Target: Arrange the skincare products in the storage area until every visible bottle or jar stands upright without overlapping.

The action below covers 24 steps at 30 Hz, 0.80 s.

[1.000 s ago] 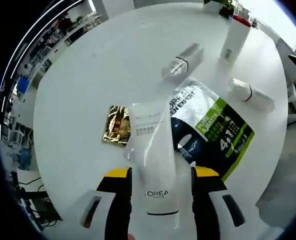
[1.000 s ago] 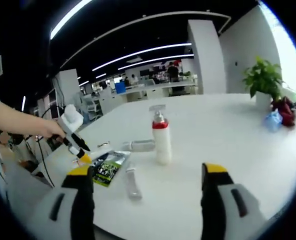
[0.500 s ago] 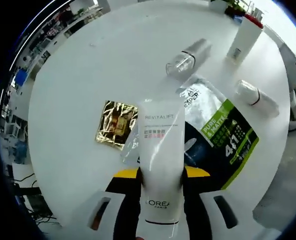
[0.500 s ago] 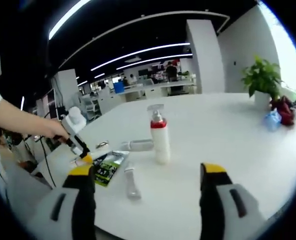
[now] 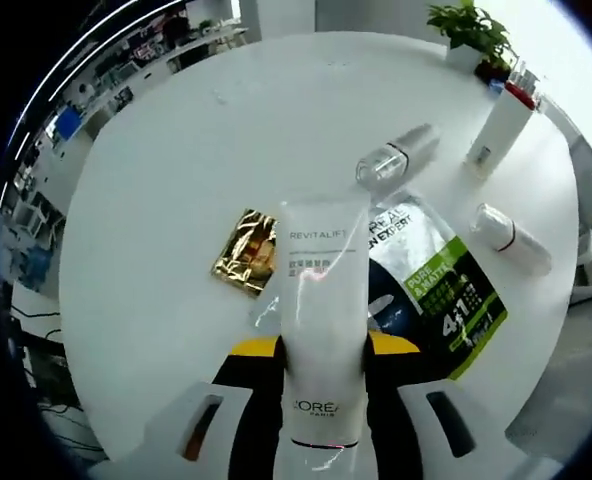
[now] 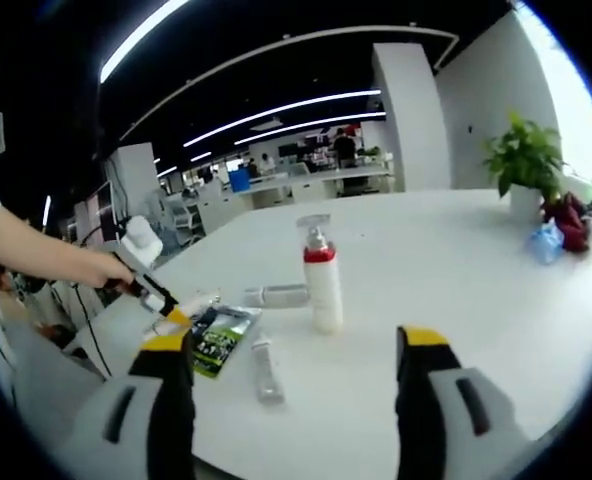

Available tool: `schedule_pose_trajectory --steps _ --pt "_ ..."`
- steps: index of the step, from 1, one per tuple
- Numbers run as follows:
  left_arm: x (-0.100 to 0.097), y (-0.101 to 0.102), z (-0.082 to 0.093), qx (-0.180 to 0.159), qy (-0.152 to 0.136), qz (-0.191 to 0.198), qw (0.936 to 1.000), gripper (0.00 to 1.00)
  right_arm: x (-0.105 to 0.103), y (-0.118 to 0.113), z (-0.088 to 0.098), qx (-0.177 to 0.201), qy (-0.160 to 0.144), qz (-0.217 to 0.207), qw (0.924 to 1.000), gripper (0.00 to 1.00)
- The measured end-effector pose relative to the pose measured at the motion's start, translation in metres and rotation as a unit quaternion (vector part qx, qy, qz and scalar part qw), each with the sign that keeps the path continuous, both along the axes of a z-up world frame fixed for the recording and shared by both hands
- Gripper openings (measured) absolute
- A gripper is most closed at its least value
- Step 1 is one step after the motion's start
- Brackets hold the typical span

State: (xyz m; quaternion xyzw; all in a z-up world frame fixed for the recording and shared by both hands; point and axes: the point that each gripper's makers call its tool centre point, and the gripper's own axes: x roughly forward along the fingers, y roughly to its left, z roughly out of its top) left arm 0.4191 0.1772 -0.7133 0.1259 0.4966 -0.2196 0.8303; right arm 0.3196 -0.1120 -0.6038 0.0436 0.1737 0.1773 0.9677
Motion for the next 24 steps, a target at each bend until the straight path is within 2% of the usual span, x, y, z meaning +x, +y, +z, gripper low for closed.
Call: schedule_pose_trajectory --steps 7,12,19,24 --pt "-0.003 -0.007 0.029 -0.018 -0.049 -0.008 0.9986 0.28 -0.002 0.005 0.001 -0.006 -0.004 0.012 0.9999 0.82" --pt "-0.01 -0.015 0.049 -0.051 -0.09 -0.013 0.9946 0.28 -0.005 0.01 0.001 -0.011 -0.005 0.021 0.9997 0.81" --pt "-0.026 -0.025 0.072 -0.076 -0.132 -0.013 0.9882 0.28 -0.007 0.016 0.0 -0.02 -0.006 0.035 0.9992 0.79" --pt "-0.038 -0.033 0.081 -0.068 -0.165 -0.026 0.9837 0.28 -0.008 0.021 0.002 -0.024 -0.01 0.046 0.9986 0.77"
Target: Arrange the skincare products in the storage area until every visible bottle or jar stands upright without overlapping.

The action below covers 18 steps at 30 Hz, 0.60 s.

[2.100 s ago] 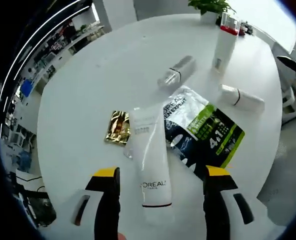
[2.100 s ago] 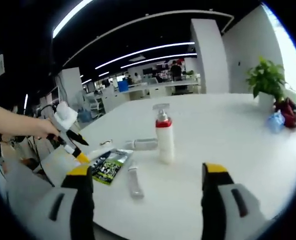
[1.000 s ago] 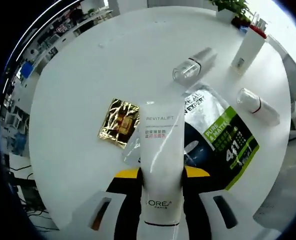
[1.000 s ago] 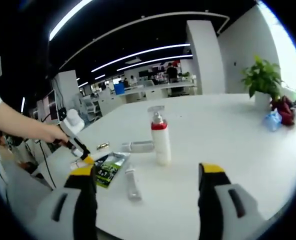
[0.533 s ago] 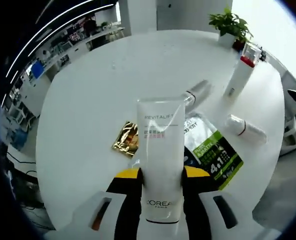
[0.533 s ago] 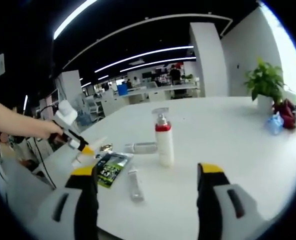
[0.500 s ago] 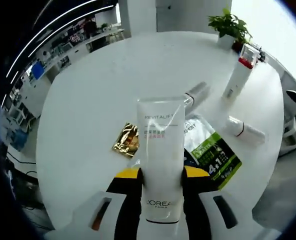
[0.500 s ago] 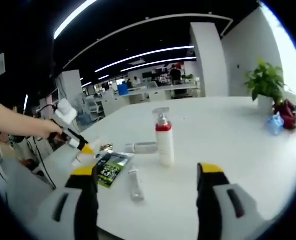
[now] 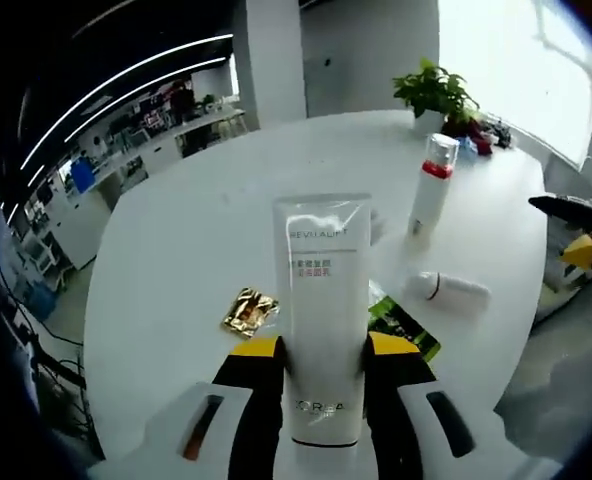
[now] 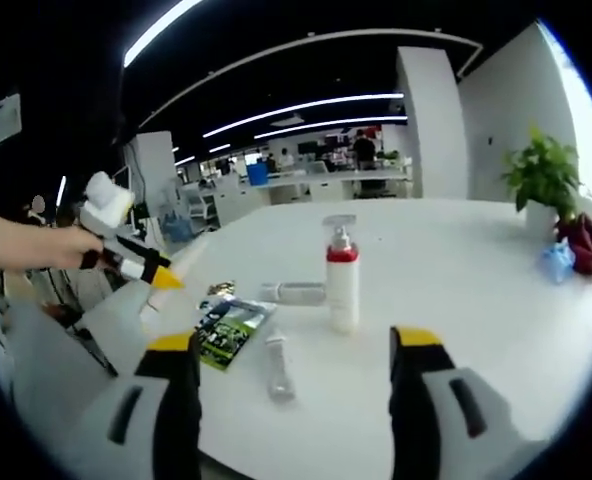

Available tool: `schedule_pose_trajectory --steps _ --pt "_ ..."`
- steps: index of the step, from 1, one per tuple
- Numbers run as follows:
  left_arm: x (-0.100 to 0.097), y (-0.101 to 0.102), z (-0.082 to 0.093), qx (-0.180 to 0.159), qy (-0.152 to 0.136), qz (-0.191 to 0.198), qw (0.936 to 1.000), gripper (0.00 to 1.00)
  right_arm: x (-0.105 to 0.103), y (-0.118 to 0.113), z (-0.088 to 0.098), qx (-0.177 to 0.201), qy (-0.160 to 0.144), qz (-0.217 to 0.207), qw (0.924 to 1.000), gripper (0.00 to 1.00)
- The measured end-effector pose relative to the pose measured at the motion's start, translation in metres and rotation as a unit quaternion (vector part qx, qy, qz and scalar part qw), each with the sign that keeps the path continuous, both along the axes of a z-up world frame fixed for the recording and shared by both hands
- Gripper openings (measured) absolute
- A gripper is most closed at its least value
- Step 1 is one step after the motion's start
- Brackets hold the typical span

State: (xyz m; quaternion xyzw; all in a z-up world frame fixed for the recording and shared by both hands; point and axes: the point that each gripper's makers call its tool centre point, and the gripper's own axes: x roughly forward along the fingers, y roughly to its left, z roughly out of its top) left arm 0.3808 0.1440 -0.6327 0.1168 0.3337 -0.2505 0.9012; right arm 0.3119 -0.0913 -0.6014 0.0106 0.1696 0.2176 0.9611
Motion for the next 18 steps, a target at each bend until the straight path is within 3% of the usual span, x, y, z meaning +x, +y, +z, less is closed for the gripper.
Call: schedule_pose_trajectory --steps 4,10,12,18 --pt "-0.011 -0.013 0.011 -0.021 -0.023 0.0 0.9995 0.28 -0.001 0.004 0.001 -0.003 -0.001 0.012 0.9999 0.74" --pt "-0.03 -0.026 0.028 -0.003 -0.06 -0.032 0.9977 0.28 -0.004 0.019 0.005 -0.004 0.0 0.037 0.9993 0.73" --pt "-0.036 -0.029 0.032 -0.003 -0.068 -0.037 0.997 0.28 -0.004 0.029 0.012 0.025 -0.001 0.04 0.9989 0.75" --pt "-0.05 -0.044 0.046 -0.022 -0.088 -0.047 0.9948 0.28 -0.006 0.069 0.039 0.088 -0.009 0.077 0.9932 0.67"
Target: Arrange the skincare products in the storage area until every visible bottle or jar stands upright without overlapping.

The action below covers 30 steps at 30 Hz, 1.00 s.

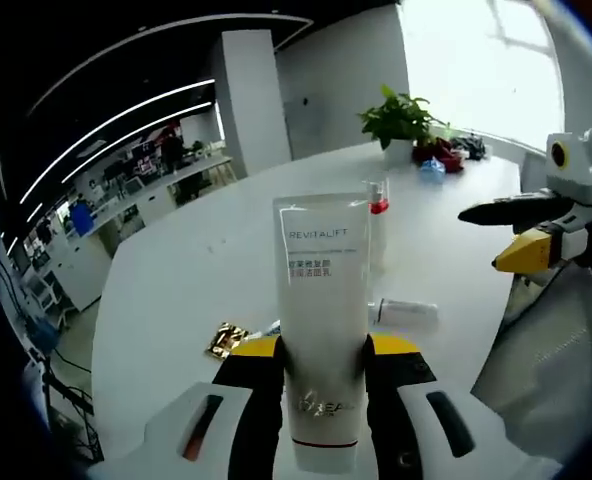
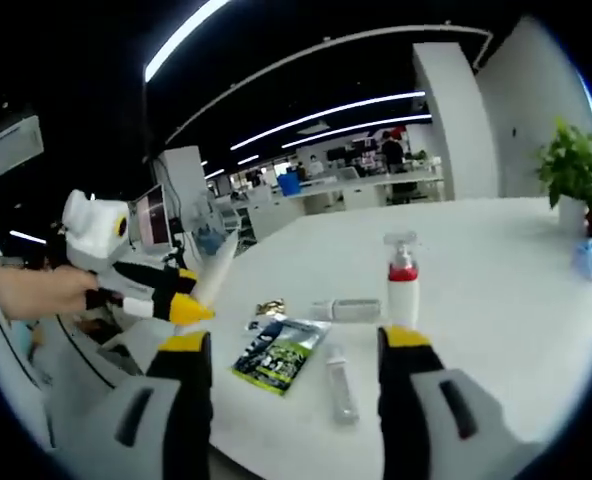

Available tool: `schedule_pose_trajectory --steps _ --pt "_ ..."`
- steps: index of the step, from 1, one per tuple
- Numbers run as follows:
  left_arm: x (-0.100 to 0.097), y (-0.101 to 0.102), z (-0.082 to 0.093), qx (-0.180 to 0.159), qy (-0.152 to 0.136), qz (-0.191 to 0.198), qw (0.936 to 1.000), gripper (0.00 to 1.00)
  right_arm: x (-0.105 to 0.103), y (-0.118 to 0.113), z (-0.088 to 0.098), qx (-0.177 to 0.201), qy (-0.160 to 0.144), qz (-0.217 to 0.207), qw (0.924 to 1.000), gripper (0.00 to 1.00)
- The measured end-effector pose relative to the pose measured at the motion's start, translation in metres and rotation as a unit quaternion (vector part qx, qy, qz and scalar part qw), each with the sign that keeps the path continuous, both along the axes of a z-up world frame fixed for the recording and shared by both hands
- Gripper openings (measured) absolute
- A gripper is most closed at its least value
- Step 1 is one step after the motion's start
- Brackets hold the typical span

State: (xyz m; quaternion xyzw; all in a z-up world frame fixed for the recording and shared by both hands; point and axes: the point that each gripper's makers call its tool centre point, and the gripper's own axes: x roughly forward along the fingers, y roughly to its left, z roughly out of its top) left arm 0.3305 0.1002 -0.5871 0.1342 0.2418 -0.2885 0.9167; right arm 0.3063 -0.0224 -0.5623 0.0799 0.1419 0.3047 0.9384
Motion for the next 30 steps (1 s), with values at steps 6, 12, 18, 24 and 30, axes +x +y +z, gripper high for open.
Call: schedule_pose_trajectory --steps 6,12,18,24,30 --pt "-0.013 -0.009 0.014 -0.013 -0.021 -0.008 0.9997 0.28 -0.004 0.037 0.025 0.07 0.003 0.039 0.9968 0.55" --pt "-0.026 -0.023 0.026 -0.026 -0.033 -0.015 0.999 0.28 -0.004 0.059 0.035 0.096 0.008 0.06 0.9936 0.49" --pt "-0.037 -0.038 0.032 -0.009 -0.052 -0.043 0.9977 0.28 -0.001 0.067 0.04 0.115 0.016 0.071 0.9907 0.4" --pt "-0.044 -0.043 0.033 -0.008 -0.054 -0.061 0.9966 0.29 -0.002 0.067 0.039 0.137 0.035 0.066 0.9877 0.27" --pt "-0.045 -0.047 0.033 -0.015 -0.051 -0.066 0.9964 0.29 -0.004 0.068 0.041 0.158 0.048 0.065 0.9841 0.16"
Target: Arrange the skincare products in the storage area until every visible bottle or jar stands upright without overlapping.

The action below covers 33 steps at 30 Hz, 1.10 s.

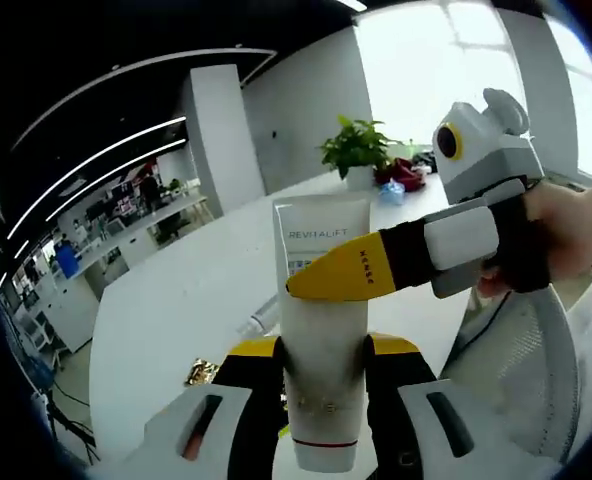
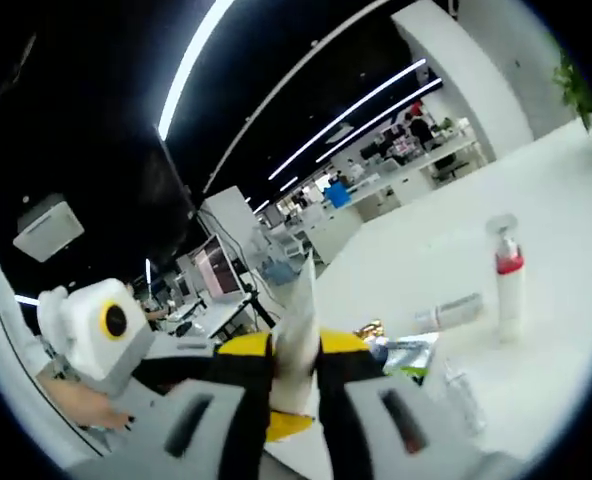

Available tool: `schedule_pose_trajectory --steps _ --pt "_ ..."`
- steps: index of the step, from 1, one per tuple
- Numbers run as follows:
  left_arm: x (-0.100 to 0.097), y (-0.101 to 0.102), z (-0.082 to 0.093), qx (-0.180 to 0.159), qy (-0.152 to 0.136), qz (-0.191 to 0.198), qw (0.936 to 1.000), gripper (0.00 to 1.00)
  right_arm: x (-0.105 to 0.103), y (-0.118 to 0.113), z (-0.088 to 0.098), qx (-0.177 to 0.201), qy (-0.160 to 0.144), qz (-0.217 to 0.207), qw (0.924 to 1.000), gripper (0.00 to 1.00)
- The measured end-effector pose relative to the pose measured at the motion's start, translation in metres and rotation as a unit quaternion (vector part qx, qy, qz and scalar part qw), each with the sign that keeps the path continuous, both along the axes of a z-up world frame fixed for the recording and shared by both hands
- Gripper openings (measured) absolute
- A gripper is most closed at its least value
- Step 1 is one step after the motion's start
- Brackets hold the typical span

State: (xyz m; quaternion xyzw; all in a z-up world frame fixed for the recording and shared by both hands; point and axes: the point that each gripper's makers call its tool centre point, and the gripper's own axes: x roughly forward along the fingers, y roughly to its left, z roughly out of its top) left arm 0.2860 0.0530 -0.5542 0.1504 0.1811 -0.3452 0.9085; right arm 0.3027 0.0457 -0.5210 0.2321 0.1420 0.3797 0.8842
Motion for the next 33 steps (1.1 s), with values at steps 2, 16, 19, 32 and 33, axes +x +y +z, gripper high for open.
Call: schedule_pose_trajectory --steps 2,16,19,32,33 --pt "0.0 0.0 0.0 -0.004 0.003 -0.002 1.0 0.29 0.0 -0.001 0.0 0.0 0.002 -0.003 1.0 0.15" --pt "-0.016 -0.01 -0.001 -0.049 0.054 -0.108 0.9914 0.3 -0.023 0.009 0.008 -0.068 -0.077 0.125 0.9868 0.12" --pt "-0.02 -0.015 0.004 -0.05 0.062 -0.153 0.985 0.29 -0.031 0.015 0.013 -0.085 -0.103 0.18 0.9744 0.12" --pt "-0.037 -0.02 0.015 -0.072 0.12 -0.289 0.9471 0.19 -0.049 0.023 0.023 -0.113 -0.156 0.338 0.9215 0.12" --pt "-0.038 -0.022 0.014 -0.073 0.122 -0.295 0.9449 0.19 -0.05 0.022 0.023 -0.115 -0.156 0.344 0.9189 0.12"
